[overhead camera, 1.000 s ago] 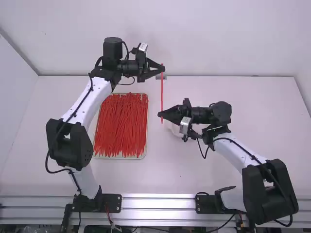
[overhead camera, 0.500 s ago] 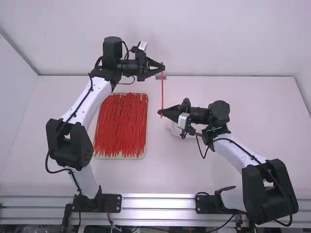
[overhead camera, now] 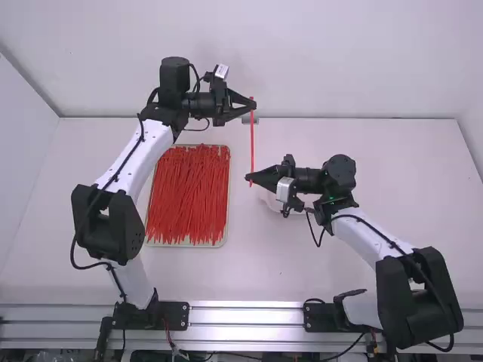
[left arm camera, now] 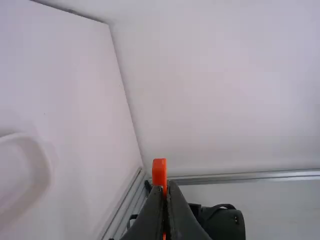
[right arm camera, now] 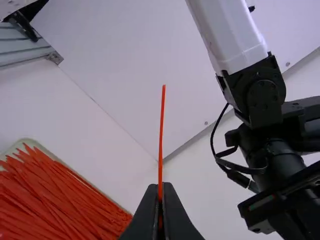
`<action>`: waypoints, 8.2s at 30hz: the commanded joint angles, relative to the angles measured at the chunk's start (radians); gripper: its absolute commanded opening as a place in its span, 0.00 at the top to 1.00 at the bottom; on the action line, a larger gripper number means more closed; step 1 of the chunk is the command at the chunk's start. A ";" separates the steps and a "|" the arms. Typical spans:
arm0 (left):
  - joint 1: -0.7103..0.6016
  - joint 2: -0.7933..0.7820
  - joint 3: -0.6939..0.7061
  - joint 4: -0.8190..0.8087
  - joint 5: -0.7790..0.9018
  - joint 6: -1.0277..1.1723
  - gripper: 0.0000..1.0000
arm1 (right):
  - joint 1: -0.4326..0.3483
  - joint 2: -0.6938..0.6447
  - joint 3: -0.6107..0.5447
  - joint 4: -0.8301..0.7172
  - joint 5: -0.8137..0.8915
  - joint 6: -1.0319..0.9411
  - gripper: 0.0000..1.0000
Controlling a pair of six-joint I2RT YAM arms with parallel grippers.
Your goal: Fasten the cable tie
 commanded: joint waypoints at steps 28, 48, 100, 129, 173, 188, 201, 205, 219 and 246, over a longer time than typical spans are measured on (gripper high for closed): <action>0.003 -0.005 -0.008 0.344 0.200 0.988 0.98 | 0.033 0.000 0.210 0.048 0.282 1.487 1.00; 0.012 -0.005 -0.008 0.391 0.396 1.376 0.98 | 0.067 0.000 0.210 -0.015 0.276 1.793 1.00; -0.055 -0.006 -0.008 0.398 0.393 1.351 0.98 | 0.034 0.000 0.210 -0.030 0.354 1.827 1.00; -0.060 -0.006 -0.062 0.430 0.393 1.344 0.98 | 0.000 0.000 0.210 -0.011 0.360 1.843 1.00; -0.074 -0.006 -0.069 0.418 0.393 1.285 0.99 | -0.094 0.000 0.210 0.050 0.409 1.873 1.00; -0.088 -0.006 -0.069 0.413 0.393 1.286 0.99 | -0.133 0.000 0.210 0.050 0.426 1.875 1.00; -0.098 -0.006 -0.069 0.399 0.393 1.286 0.99 | -0.138 0.000 0.210 0.077 0.459 1.861 1.00; -0.101 -0.006 -0.069 0.402 0.393 1.286 0.99 | -0.137 0.000 0.210 0.076 0.443 1.860 1.00; -0.099 -0.006 -0.069 0.415 0.393 1.285 0.98 | -0.056 0.000 0.210 0.072 0.370 1.806 1.00; -0.087 -0.006 -0.069 0.700 0.393 0.988 0.98 | -0.098 0.000 0.210 0.073 0.229 1.827 1.00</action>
